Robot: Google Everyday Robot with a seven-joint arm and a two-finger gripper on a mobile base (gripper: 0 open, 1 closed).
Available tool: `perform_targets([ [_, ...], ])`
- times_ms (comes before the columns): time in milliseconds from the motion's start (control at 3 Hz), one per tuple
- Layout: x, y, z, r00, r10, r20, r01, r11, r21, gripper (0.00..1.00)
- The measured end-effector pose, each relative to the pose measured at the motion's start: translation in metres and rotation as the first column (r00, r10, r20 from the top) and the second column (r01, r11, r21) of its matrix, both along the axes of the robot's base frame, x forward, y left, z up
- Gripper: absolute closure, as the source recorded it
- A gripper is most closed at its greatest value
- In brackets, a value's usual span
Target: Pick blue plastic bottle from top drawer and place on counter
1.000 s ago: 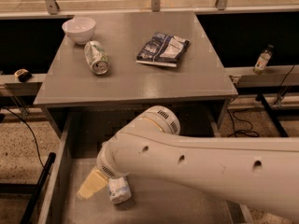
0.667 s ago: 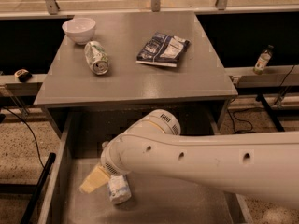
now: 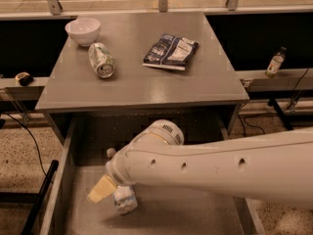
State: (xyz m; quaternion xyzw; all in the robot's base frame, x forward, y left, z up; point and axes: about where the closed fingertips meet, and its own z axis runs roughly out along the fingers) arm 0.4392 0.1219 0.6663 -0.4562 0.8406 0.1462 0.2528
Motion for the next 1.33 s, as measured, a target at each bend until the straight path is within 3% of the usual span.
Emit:
perform_targets([
  [333, 0.001, -0.001, -0.009, 0.9997, -0.022, -0.008, 0.022, 0.999, -0.026, 0.00],
  [667, 0.003, -0.004, -0.025, 0.9982, -0.044, -0.040, 0.042, 0.998, -0.046, 0.08],
  [1000, 0.003, -0.001, -0.036, 0.9961, -0.043, -0.077, 0.039, 0.998, -0.056, 0.26],
  [1333, -0.001, 0.013, -0.033, 0.9938, -0.017, -0.110, 0.017, 1.000, 0.005, 0.50],
])
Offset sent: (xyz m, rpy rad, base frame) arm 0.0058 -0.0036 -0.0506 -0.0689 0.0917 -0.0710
